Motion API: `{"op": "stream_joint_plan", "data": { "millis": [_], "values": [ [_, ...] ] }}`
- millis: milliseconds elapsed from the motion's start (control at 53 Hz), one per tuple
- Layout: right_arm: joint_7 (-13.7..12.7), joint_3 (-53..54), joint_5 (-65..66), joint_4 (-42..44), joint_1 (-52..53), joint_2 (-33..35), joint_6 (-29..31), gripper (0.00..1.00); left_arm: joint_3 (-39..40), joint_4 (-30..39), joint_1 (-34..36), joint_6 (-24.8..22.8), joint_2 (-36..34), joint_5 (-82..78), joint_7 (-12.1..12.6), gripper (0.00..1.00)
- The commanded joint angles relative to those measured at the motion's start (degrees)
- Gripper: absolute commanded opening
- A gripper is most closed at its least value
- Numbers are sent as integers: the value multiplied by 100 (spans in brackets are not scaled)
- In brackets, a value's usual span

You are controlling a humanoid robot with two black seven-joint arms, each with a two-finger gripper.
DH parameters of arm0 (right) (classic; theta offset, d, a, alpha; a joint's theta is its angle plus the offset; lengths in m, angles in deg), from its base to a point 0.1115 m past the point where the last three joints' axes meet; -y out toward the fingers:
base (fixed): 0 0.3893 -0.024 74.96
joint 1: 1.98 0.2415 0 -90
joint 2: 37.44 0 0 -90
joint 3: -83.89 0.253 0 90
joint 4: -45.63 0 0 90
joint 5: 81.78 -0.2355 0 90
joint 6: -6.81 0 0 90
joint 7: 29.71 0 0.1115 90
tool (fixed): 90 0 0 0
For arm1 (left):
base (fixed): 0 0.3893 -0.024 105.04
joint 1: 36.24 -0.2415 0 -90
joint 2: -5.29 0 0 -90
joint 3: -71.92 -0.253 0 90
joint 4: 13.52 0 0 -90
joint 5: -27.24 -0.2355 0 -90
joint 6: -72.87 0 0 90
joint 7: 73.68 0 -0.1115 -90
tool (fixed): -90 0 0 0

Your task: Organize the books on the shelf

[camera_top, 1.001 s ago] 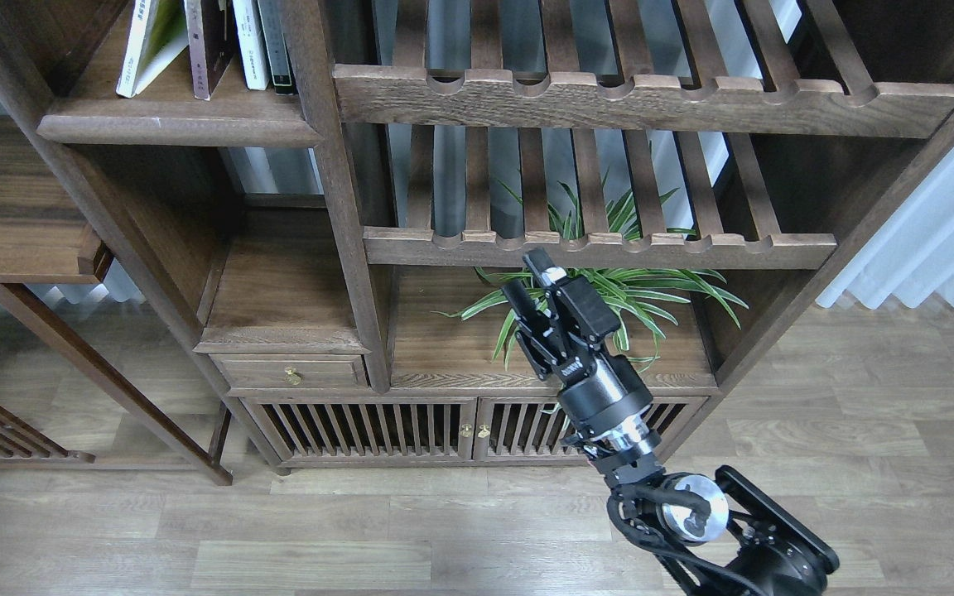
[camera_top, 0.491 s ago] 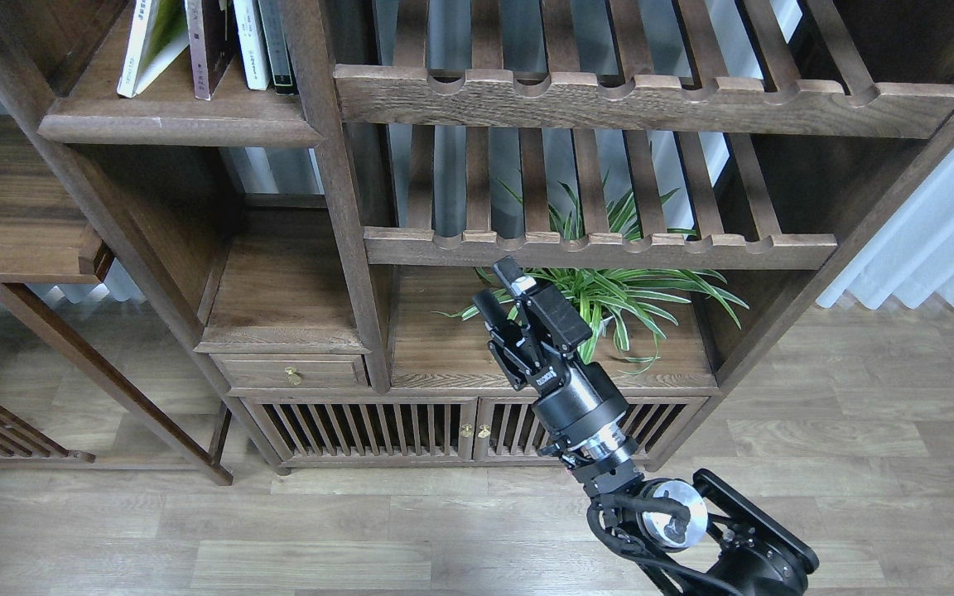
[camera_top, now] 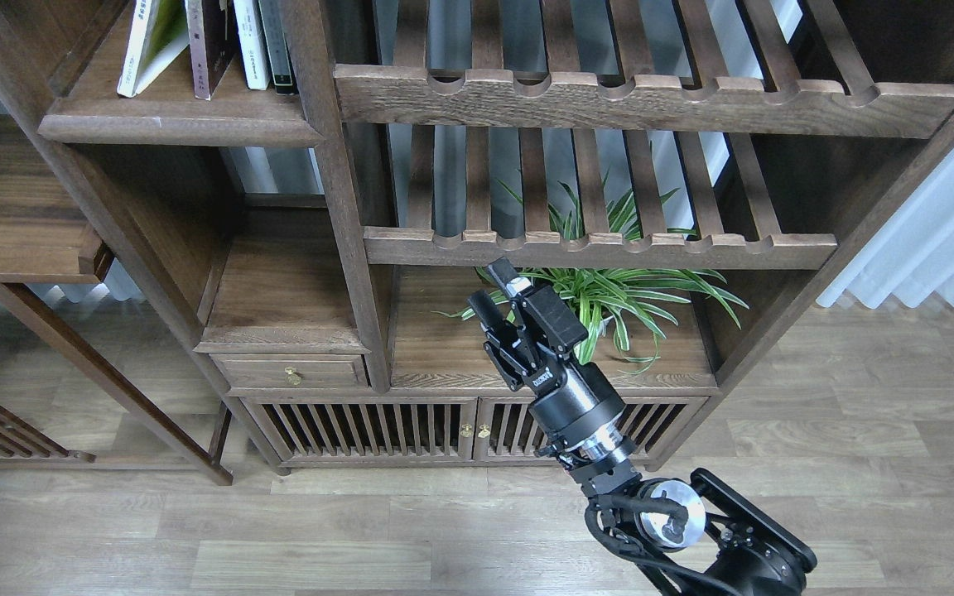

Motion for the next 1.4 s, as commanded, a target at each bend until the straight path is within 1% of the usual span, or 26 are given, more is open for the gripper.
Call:
{"op": "stream_joint_plan", "data": {
  "millis": [0,151,340,359,434,529,623,793,868,982,1133,1170,1265,1378],
  "values": [
    [3,-141,0,0,51,2,0,73,-56,43,-24,354,155,-221,-212,5],
    [3,-150,0,0,60,2,0,73,-100,52,-41,741,462,-537,-406,5],
    [-6,-167,0,0,60,2,0,73,-100,113,-32,1119,1148,-1126,-414,5],
    [-6,-193,0,9,68,2,0,73,-109,113,-32,1145,1296,-1309,-414,5],
    [-6,-237,-9,18,95,2,0,73,-74,113,-32,1216,1456,-1487,-414,5],
    [3,-255,-9,97,147,-15,0,73,-65,113,-32,1523,1579,-1619,-458,5],
    [3,-255,-9,141,235,-77,0,73,-91,96,-41,1760,1719,-1733,-555,5],
    [-6,-255,-9,220,279,-121,0,73,-109,34,-41,1919,1921,-1953,-704,5],
    [3,-255,-9,220,297,-130,0,73,-118,-18,-32,2138,2220,-2154,-845,5],
    [3,-255,-18,220,288,-121,0,73,-126,-132,-24,2200,2615,-2488,-977,5],
    [3,-238,-18,220,262,-112,0,73,-144,-256,11,2226,3081,-2928,-1065,5],
    [3,-229,-18,220,253,-112,0,73,-135,-308,12,2270,3213,-3060,-1126,5],
    [3,-229,-27,246,235,-112,0,73,-153,-422,29,2420,3328,-3183,-1267,5],
    [3,-238,-27,264,244,-121,0,73,-179,-554,73,2455,3407,-3245,-1399,5]
  ]
}}
